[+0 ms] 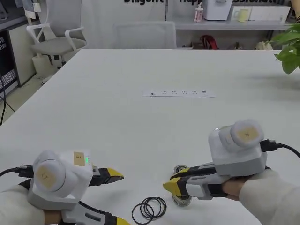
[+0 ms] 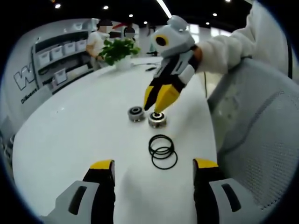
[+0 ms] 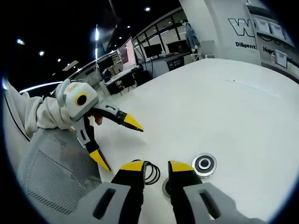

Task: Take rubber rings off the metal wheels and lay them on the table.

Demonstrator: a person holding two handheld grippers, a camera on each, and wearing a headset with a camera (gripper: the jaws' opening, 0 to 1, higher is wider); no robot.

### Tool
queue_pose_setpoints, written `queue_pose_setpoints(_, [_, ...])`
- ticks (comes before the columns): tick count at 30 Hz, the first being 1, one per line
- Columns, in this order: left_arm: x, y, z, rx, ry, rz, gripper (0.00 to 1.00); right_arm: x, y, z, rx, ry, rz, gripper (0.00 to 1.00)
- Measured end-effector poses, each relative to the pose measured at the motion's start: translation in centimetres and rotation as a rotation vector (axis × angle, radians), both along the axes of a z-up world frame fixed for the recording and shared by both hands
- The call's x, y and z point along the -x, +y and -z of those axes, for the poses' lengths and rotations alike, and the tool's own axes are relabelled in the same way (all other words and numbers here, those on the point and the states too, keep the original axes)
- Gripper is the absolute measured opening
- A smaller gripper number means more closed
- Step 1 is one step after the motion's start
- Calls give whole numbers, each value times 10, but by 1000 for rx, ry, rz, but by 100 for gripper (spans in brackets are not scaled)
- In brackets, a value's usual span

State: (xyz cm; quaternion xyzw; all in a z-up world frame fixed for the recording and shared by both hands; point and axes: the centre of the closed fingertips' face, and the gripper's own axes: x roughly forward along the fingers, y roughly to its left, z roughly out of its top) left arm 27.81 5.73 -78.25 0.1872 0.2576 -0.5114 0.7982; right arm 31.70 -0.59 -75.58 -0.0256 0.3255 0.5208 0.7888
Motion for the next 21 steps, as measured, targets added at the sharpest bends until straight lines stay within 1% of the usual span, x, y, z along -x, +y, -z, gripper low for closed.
queue_pose_setpoints(5, [0, 1, 0, 1, 1, -4, 69, -1, -1, -8, 4, -58, -32, 29])
queue_pose_setpoints(6, [0, 1, 0, 1, 2, -5, 69, -1, -1, -11, -3, -67, -35, 32])
queue_pose_setpoints(10, [0, 1, 0, 3, 4, -8, 69, -3, -3, -20, -26, -87, -39, 38])
queue_pose_setpoints(13, [-1, 2, 0, 5, 5, -15, 69, -5, -6, -22, -13, -115, -42, 43])
queue_pose_setpoints(15, [-2, 3, -1, 7, 9, -26, 69, -6, -9, -22, -4, -126, -43, 45])
queue_pose_setpoints(18, [-4, 5, -3, 17, 10, -41, 69, -7, -14, -26, -5, -143, -47, 48])
queue_pose_setpoints(21, [-7, 8, -6, 26, 7, -61, 69, -9, -20, -33, -17, -163, -38, 53])
